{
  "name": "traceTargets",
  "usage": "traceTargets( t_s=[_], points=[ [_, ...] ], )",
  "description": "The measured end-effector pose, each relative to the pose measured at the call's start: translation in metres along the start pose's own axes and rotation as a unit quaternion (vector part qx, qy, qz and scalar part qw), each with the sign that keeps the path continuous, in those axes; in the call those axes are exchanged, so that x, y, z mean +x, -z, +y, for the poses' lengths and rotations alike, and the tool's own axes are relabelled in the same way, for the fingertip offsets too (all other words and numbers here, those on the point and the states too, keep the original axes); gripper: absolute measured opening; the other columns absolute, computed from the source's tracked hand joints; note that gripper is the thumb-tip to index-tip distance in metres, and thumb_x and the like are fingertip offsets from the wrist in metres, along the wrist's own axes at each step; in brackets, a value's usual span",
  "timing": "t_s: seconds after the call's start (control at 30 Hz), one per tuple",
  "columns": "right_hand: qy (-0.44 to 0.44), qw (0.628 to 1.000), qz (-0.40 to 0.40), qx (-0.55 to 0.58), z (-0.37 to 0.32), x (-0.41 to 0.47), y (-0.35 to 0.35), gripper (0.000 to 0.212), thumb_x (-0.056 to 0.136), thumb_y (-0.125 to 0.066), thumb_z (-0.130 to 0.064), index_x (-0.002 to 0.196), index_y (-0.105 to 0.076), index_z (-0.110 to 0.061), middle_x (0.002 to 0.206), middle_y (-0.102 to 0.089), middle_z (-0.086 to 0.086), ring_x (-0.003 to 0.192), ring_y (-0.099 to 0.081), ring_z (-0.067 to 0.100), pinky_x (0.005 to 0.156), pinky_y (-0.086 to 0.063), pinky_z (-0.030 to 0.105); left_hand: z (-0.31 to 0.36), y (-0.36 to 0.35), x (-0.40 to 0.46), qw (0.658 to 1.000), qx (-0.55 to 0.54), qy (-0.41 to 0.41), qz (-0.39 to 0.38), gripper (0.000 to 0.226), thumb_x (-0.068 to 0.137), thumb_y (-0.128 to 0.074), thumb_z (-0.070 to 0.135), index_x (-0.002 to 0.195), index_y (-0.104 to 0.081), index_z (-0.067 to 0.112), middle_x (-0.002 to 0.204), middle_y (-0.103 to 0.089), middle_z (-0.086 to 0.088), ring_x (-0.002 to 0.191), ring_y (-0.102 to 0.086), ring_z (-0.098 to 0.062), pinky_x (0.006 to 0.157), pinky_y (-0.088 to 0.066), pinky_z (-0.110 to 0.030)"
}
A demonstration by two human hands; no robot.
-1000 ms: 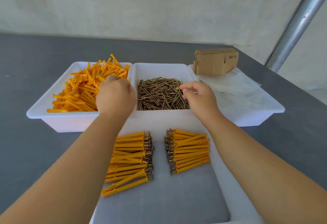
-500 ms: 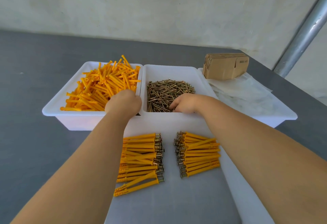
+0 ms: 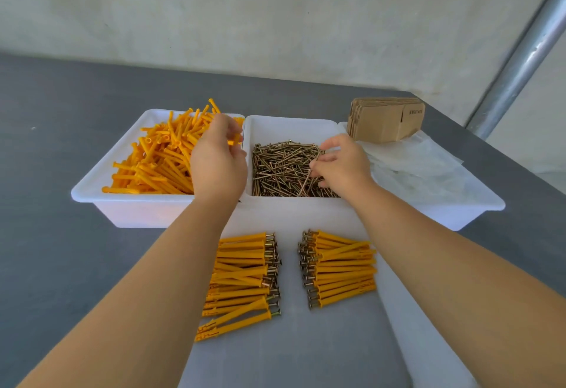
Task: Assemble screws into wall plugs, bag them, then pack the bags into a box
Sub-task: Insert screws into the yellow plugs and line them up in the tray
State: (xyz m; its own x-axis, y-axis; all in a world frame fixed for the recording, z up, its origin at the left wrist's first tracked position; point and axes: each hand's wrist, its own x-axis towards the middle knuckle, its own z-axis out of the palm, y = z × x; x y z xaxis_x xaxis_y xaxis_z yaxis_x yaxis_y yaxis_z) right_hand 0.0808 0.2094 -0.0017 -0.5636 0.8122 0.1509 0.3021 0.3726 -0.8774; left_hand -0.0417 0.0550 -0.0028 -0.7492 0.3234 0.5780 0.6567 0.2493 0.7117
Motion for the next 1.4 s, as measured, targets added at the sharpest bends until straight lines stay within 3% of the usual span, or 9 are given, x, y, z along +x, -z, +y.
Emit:
traceTargets(
  t_s=[0.13, 0.33, 0.57, 0.87, 1.03, 1.1, 1.23, 1.3, 1.4],
  points=[
    [0.052, 0.997, 0.017, 0.049, -0.008, -0.009, 0.018, 0.029, 0.086, -0.071, -0.012, 0.102, -0.061, -0.034, 0.079, -0.072, -0.009, 0.079, -0.067, 0.006, 0.076, -0.054, 0.035, 0.017, -0.002, -0.008, 0.994, -0.032, -0.072, -0.074, 0.041, 0.093, -0.050, -0.002, 0.128, -0.056, 0.018, 0.100, -0.068, 0.001, 0.077, -0.059, -0.018, 0.067, -0.047, -0.030],
    [0.168, 0.985, -0.019, 0.023, -0.009, -0.039, 0.018, 0.034, 0.092, -0.059, -0.002, 0.095, -0.071, -0.034, 0.078, -0.064, -0.018, 0.076, -0.059, -0.006, 0.073, -0.043, 0.010, 0.028, -0.005, -0.024, 0.971, -0.056, -0.131, -0.191, 0.012, 0.097, -0.060, 0.019, 0.105, -0.069, 0.017, 0.071, -0.057, 0.007, 0.062, -0.049, -0.012, 0.059, -0.040, -0.028],
    [0.236, 0.971, 0.032, -0.027, -0.004, -0.052, 0.021, 0.023, 0.089, -0.067, -0.006, 0.095, -0.075, -0.027, 0.091, -0.070, -0.014, 0.085, -0.062, -0.002, 0.076, -0.044, 0.006, 0.028, -0.003, -0.025, 0.963, 0.005, -0.150, -0.226, 0.012, 0.098, -0.059, 0.024, 0.093, -0.068, 0.017, 0.066, -0.054, 0.007, 0.059, -0.045, -0.007, 0.053, -0.031, -0.025],
    [0.288, 0.948, 0.013, -0.136, -0.008, -0.057, 0.022, 0.018, 0.085, -0.069, -0.006, 0.097, -0.074, -0.017, 0.095, -0.064, -0.009, 0.091, -0.061, 0.008, 0.079, -0.049, 0.025, 0.032, -0.005, -0.029, 0.946, 0.030, -0.166, -0.278, 0.017, 0.097, -0.058, 0.021, 0.088, -0.070, 0.013, 0.070, -0.060, -0.004, 0.065, -0.050, -0.018, 0.056, -0.035, -0.029],
    [0.275, 0.958, -0.081, -0.004, -0.020, -0.070, 0.013, 0.047, 0.083, -0.049, -0.008, 0.129, -0.054, -0.016, 0.130, -0.054, -0.009, 0.128, -0.048, 0.005, 0.108, -0.041, 0.030, 0.042, -0.006, -0.036, 0.930, -0.008, -0.210, -0.302, 0.016, 0.091, -0.060, 0.005, 0.096, -0.075, 0.007, 0.088, -0.061, -0.013, 0.087, -0.055, -0.024, 0.072, -0.044, -0.036],
    [0.279, 0.959, -0.052, 0.015, -0.020, -0.070, 0.013, 0.048, 0.086, -0.047, -0.011, 0.134, -0.051, -0.012, 0.138, -0.051, -0.006, 0.134, -0.042, 0.006, 0.112, -0.036, 0.029, 0.043, -0.003, -0.034, 0.937, -0.026, -0.191, -0.291, 0.019, 0.091, -0.059, 0.001, 0.097, -0.075, 0.008, 0.087, -0.060, -0.015, 0.089, -0.054, -0.025, 0.073, -0.044, -0.036],
    [0.334, 0.916, 0.080, -0.206, -0.016, -0.064, 0.021, 0.030, 0.092, -0.064, -0.017, 0.122, -0.068, -0.015, 0.115, -0.062, 0.003, 0.110, -0.055, 0.021, 0.086, -0.042, 0.027, 0.039, 0.007, -0.025, 0.956, -0.052, -0.123, -0.261, 0.034, 0.090, -0.054, -0.003, 0.110, -0.075, 0.015, 0.080, -0.059, -0.007, 0.079, -0.052, -0.013, 0.069, -0.043, -0.029],
    [0.343, 0.908, 0.059, -0.234, -0.015, -0.063, 0.020, 0.023, 0.092, -0.066, -0.016, 0.113, -0.075, -0.016, 0.100, -0.065, 0.003, 0.094, -0.057, 0.021, 0.074, -0.040, 0.026, 0.037, 0.009, -0.024, 0.957, -0.051, -0.100, -0.266, 0.034, 0.090, -0.053, -0.002, 0.107, -0.076, 0.015, 0.076, -0.061, -0.003, 0.073, -0.054, -0.013, 0.065, -0.045, -0.029],
    [0.330, 0.919, -0.010, -0.214, -0.015, -0.065, 0.018, 0.024, 0.092, -0.065, -0.012, 0.113, -0.074, -0.014, 0.099, -0.065, 0.000, 0.082, -0.054, 0.011, 0.074, -0.047, 0.027, 0.036, 0.009, -0.024, 0.967, -0.054, -0.049, -0.245, 0.027, 0.091, -0.053, 0.007, 0.096, -0.078, 0.015, 0.071, -0.066, -0.009, 0.054, -0.050, -0.010, 0.053, -0.041, -0.028]
  ],
)
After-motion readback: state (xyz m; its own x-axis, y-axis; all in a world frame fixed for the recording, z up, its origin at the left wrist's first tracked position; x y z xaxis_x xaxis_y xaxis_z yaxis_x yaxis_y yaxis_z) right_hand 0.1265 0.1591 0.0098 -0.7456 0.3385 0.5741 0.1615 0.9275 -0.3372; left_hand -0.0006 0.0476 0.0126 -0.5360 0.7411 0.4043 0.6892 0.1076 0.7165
